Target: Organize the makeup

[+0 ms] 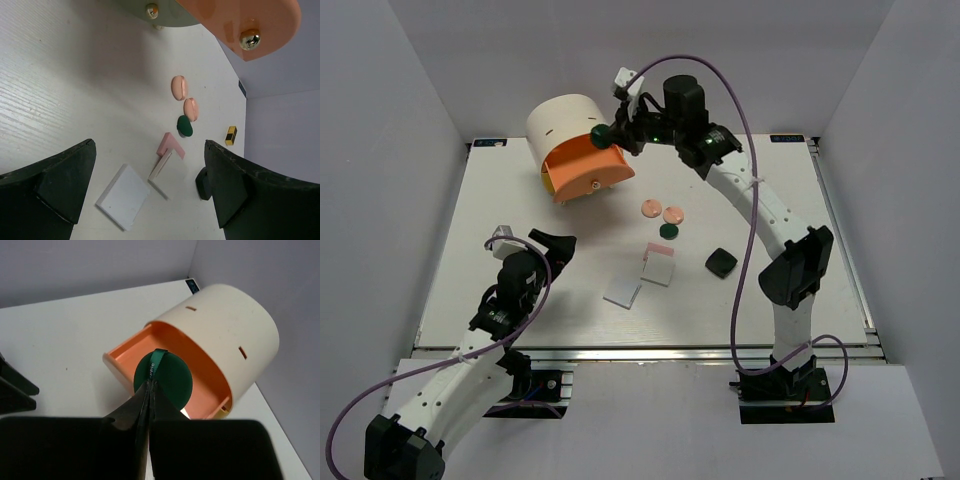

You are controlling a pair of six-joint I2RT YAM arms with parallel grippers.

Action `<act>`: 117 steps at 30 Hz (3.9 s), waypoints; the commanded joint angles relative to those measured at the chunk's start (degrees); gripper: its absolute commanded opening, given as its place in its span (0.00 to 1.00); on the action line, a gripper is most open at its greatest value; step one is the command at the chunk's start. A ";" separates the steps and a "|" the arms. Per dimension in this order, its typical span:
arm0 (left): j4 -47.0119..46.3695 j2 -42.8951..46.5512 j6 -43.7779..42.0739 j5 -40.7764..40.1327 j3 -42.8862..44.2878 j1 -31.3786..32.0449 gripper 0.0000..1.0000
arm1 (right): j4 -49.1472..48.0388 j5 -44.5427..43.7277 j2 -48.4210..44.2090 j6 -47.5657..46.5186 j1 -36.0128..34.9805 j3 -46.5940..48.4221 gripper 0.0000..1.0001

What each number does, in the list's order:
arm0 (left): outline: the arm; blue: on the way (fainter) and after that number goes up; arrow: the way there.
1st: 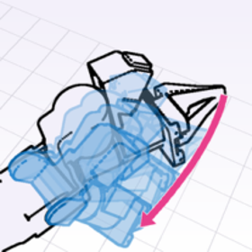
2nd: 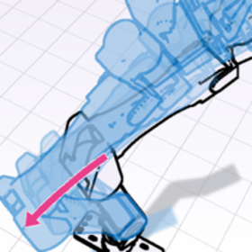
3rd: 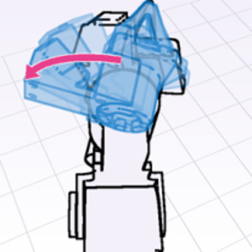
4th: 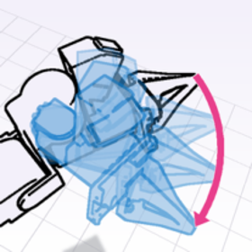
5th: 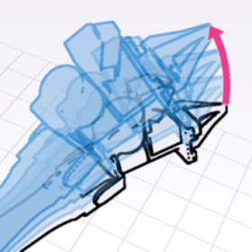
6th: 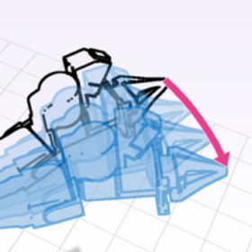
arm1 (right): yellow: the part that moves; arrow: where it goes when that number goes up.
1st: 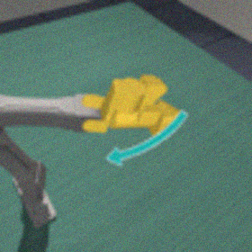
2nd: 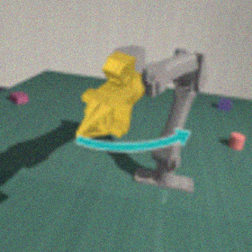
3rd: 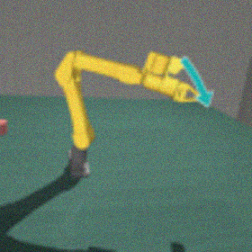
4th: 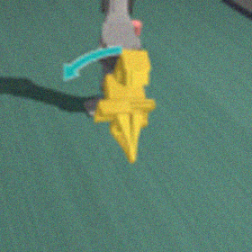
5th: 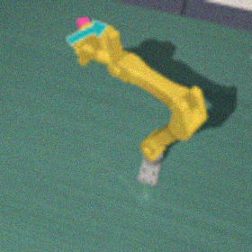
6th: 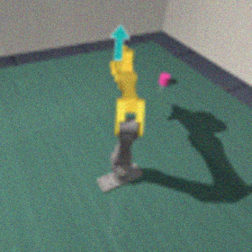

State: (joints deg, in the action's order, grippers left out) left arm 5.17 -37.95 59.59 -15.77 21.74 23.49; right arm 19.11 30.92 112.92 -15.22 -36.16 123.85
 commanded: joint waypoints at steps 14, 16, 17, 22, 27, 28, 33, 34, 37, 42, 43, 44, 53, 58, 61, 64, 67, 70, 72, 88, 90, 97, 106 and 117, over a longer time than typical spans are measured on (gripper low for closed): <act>-1.30 -1.95 -2.29 0.04 -0.03 0.16 0.98 | -18.05 -8.68 7.83 3.10 -6.37 2.80 0.00; -1.56 -2.21 -2.46 0.13 -0.03 0.16 0.98 | -18.50 -10.34 8.89 2.13 -6.46 2.45 0.00; -1.65 -2.21 -2.55 0.13 -0.03 0.16 0.98 | -18.50 -10.79 9.24 1.61 -6.46 2.45 0.00; -2.01 -2.30 -3.17 0.04 -0.03 0.25 0.98 | -18.50 -12.37 10.39 -2.87 -6.46 0.00 0.00; -3.85 -3.96 -4.04 1.44 0.58 0.25 0.98 | -17.88 -13.42 10.30 -5.95 -6.38 -2.47 0.06; -4.02 -4.32 -4.31 1.79 0.76 0.16 0.98 | -17.88 -13.86 10.30 -6.22 -6.38 -2.56 0.09; -7.01 -6.78 -5.98 4.34 1.82 0.16 0.98 | -17.00 -14.30 10.30 -7.63 -6.11 -2.74 0.30; -7.62 -7.04 -6.33 4.69 2.17 0.24 0.98 | -16.92 -14.39 10.30 -7.72 -6.11 -2.74 0.33; -8.59 -7.75 -7.20 6.01 2.69 0.25 0.98 | -17.09 -14.66 9.86 -7.89 -6.03 -2.57 0.34; -11.40 -9.50 -9.84 8.99 4.10 0.25 0.87 | -17.97 -14.13 6.01 -6.84 -5.32 -2.47 0.28; -12.71 -10.03 -10.80 10.83 4.54 0.16 0.83 | -18.15 -13.43 4.86 -6.05 -5.06 -2.65 0.27; -13.34 -11.16 -11.25 11.72 5.41 0.33 0.76 | -17.97 -13.17 2.67 -5.52 -4.19 -3.00 0.26; -5.89 -22.85 -21.27 6.20 21.92 11.56 0.73 | -10.95 -4.03 -15.17 -0.36 8.44 -22.05 0.36; 3.87 -37.17 -26.35 1.80 39.59 16.94 0.75 | -9.45 0.98 -24.93 6.78 20.85 -35.50 0.67; 9.30 -46.46 -29.95 2.67 50.01 18.79 0.75 | -6.64 2.83 -28.63 6.43 26.92 -43.15 0.70; 17.29 -57.00 -33.30 3.20 62.22 19.23 0.75 | -6.98 4.85 -32.75 7.84 32.54 -52.97 0.65; 23.89 -64.15 -35.76 0.58 71.22 19.41 0.74 | -10.22 8.27 -35.13 10.38 35.54 -59.23 0.60; 27.25 -72.50 -38.40 -1.89 81.77 19.41 0.73 | -12.16 10.83 -37.33 11.35 38.18 -65.66 0.49; 28.31 -78.31 -39.29 -3.03 88.37 19.49 0.72 | -12.70 11.71 -38.04 11.27 38.71 -68.03 0.45; 30.69 -99.50 -42.81 -17.19 105.44 18.53 0.59 | -14.37 12.33 -38.65 9.78 39.33 -75.95 0.43; 29.99 -100.21 -43.33 -16.93 105.35 18.26 0.58 | -14.80 12.15 -38.92 9.69 39.33 -76.91 0.43; 30.34 -103.20 -43.95 -15.08 105.62 17.12 0.53 | -15.69 12.33 -38.48 10.30 39.33 -77.54 0.43; 29.99 -104.43 -43.42 -13.15 103.16 16.94 0.53 | -15.60 12.33 -38.04 9.86 39.41 -77.27 0.43; 29.90 -104.78 -42.37 -10.33 99.55 16.94 0.53 | -15.16 12.50 -38.48 9.95 39.41 -77.45 0.43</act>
State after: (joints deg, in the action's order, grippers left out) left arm 34.94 -143.06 16.62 -27.62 122.32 40.45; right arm 5.56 42.22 75.40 -4.93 2.96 46.22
